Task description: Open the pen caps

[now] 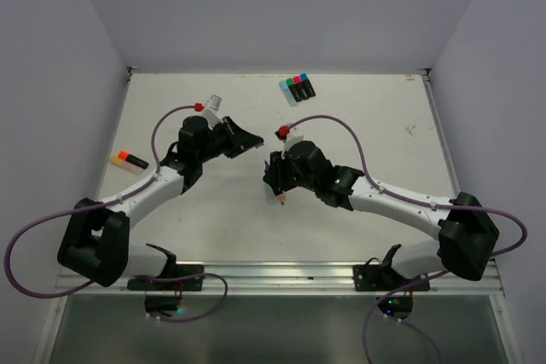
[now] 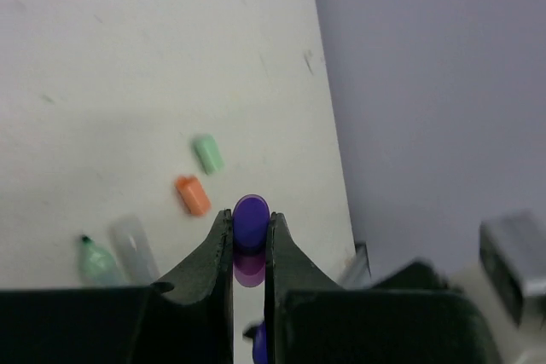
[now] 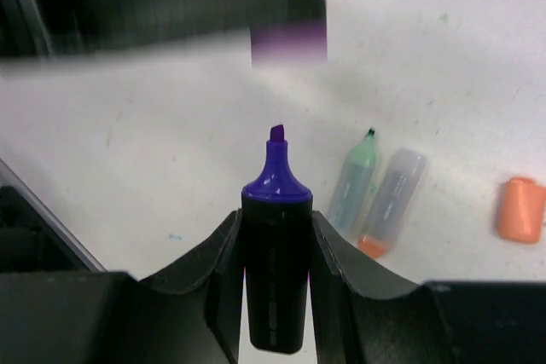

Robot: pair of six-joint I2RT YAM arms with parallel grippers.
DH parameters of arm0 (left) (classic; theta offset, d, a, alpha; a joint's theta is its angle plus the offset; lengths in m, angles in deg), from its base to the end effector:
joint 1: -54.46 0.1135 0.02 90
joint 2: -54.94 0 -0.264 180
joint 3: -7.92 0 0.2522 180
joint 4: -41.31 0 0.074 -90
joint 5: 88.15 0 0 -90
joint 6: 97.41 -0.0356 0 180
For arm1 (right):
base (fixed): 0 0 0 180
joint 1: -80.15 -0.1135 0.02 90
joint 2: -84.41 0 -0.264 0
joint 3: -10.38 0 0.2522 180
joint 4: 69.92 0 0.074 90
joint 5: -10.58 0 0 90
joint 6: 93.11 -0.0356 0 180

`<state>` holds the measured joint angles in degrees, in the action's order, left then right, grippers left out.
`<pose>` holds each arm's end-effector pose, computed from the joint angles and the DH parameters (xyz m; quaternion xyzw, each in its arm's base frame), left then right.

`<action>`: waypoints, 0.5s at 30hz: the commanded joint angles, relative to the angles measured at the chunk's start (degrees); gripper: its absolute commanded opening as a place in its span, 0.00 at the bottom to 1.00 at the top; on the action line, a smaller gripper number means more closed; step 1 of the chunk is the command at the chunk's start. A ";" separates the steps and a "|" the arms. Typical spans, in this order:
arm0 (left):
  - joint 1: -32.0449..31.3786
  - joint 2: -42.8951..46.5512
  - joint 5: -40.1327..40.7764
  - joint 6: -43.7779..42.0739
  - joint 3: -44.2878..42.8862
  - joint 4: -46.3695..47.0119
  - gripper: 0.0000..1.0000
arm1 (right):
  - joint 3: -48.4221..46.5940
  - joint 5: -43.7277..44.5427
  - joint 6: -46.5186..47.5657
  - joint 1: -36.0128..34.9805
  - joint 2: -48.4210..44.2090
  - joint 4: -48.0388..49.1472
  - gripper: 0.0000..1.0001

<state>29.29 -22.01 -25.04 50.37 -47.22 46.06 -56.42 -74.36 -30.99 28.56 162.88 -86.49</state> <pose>0.2607 -0.1403 0.2460 -0.0869 0.7895 -0.5230 0.3093 0.1955 0.2415 0.2694 -0.1540 0.8438 0.2986 0.4185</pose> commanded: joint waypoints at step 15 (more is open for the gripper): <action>13.65 16.47 23.56 -15.41 -3.19 -13.14 0.00 | -6.37 2.50 -1.47 -7.29 15.71 -4.50 0.00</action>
<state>42.80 -10.49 -3.45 38.80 -52.73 35.11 -59.24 -72.92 -32.04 21.35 173.81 -93.27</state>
